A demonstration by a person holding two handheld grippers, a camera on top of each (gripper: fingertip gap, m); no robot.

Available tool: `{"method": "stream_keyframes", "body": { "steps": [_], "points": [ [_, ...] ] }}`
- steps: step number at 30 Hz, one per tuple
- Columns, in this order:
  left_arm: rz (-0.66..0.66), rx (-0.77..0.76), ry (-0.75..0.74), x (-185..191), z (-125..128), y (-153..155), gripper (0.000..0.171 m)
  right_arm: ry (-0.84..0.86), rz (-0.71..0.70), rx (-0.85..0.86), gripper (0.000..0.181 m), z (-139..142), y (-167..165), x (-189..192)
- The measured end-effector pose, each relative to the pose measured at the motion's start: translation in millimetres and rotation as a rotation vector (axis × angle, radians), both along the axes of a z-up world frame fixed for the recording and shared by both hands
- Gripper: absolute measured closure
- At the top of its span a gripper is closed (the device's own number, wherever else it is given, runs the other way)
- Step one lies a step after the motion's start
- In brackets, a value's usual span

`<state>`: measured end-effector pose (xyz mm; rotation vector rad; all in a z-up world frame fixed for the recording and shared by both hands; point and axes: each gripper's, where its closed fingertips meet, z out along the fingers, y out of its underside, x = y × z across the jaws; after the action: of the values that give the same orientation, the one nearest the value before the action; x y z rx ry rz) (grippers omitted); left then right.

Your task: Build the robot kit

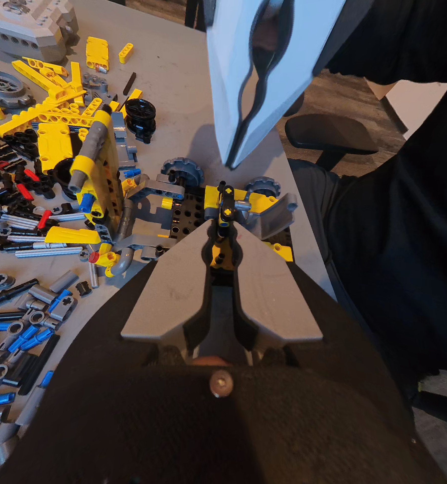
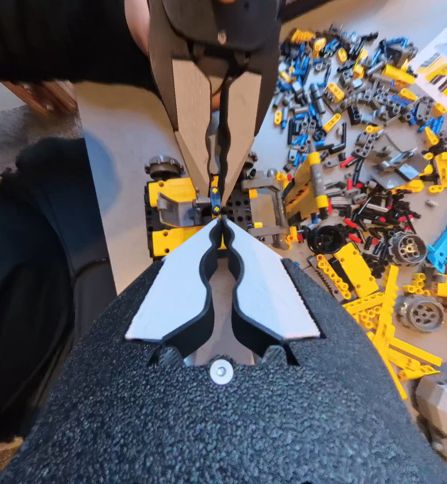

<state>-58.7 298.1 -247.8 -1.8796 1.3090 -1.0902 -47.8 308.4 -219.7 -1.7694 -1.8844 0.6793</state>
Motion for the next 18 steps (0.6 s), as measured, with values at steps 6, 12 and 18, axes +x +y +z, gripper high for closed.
{"method": "stream_keyframes", "body": {
  "steps": [6,12,18],
  "points": [
    [-0.004,0.008,0.027,-3,-2,-1,0.167,-0.083,0.013,-0.008,0.181,-23,-7,-5],
    [-0.012,0.022,0.076,-2,-3,-2,0.167,-0.07,-0.017,0.014,0.181,8,9,-4],
    [-0.016,0.022,0.152,-5,-3,-2,0.167,-0.203,0.043,0.001,0.181,-19,-4,-3]
  ]
}}
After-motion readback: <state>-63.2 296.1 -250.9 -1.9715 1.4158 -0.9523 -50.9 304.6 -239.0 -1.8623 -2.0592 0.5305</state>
